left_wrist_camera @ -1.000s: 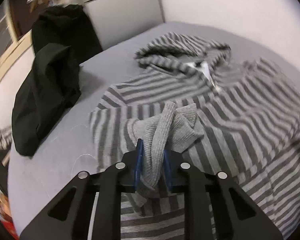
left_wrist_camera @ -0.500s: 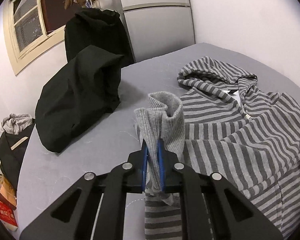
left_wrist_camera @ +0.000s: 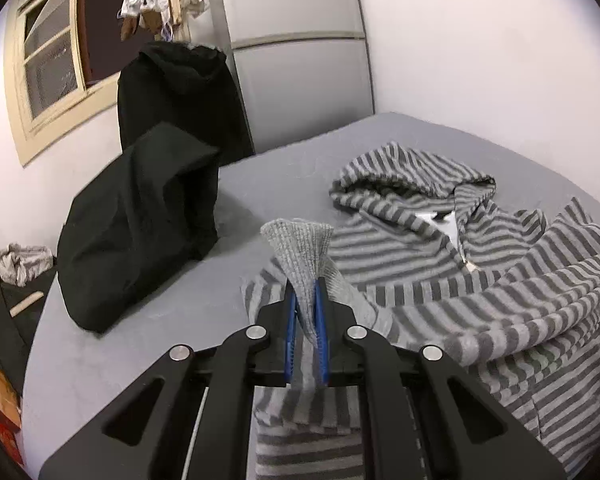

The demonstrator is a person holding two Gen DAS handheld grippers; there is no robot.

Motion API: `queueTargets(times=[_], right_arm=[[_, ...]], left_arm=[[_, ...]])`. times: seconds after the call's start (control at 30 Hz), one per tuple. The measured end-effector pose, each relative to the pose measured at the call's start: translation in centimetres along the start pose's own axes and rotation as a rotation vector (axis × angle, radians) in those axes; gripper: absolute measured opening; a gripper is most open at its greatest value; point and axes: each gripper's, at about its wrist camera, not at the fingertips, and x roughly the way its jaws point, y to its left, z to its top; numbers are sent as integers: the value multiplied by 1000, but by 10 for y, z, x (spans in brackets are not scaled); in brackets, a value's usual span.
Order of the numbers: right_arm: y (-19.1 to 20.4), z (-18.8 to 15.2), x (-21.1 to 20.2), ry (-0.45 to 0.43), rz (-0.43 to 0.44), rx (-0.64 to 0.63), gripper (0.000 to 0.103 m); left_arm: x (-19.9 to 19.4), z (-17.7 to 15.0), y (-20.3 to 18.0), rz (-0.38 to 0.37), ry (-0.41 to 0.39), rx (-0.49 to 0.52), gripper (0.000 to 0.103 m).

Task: Fold large clothes
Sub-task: 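Lay the cuff flat on the hoodie body and open the left tool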

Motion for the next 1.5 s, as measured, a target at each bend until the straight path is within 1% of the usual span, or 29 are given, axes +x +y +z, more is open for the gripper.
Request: queueTargets(times=[0.2,0.3,0.37,0.4,0.43,0.47,0.53,0.57,0.6,0.63,0.67,0.7,0.83,0.93,1.03,1.1,1.17,1.23,1.33,1.4,1.47,1.5], right_arm=[[-9,-28,25,89,-36,-2,9],[-19,-39,30,100,-42,29,13],[-20,-41,31,103,-45,31,14],[-20,-41,32,108,-42,27,18],[-18,-39,32,113,-41,19,18],[-16,-37,31,120,-42,7,21],[-13,-36,27,135,-33,-16,35],[-10,-35,25,149,-25,-29,53],[-6,-35,22,160,-22,-44,70],[-3,-36,17,161,-40,-63,73],[0,-38,9,155,-50,-89,73],[3,-39,2,149,-52,-109,73],[10,-37,-26,103,-46,-161,73],[19,-23,-31,74,-46,-238,71],[29,-3,-22,57,-41,-315,65],[35,9,-12,52,-50,-374,59],[39,20,-2,52,-62,-430,57],[44,32,9,47,-73,-471,56],[45,56,25,27,-96,-495,52],[46,70,33,21,-97,-494,42],[46,77,41,31,-100,-503,40],[48,80,49,50,-106,-519,40]], left_arm=[[15,-38,11,15,113,-56,13],[17,-53,12,25,142,-57,18],[19,-58,15,29,153,-71,25],[19,-59,16,33,153,-77,27],[18,-58,18,40,146,-87,33],[15,-57,21,43,133,-99,41],[8,-53,25,49,111,-105,79],[3,-50,25,55,94,-101,84],[-5,-46,26,64,73,-91,84],[-10,-43,28,67,65,-86,87],[-15,-39,29,69,58,-82,92],[-19,-35,30,70,54,-78,94],[-24,-17,31,50,67,-51,95],[-15,-7,27,15,103,-35,95],[0,-2,20,-19,148,-18,95],[9,-2,17,-33,174,-14,95],[21,0,19,-42,204,-23,95],[28,1,24,-43,217,-43,95],[38,2,34,-33,237,-66,95],[47,2,43,-23,254,-83,95],[53,1,50,-38,271,-104,95],[57,0,53,-53,283,-121,95]])
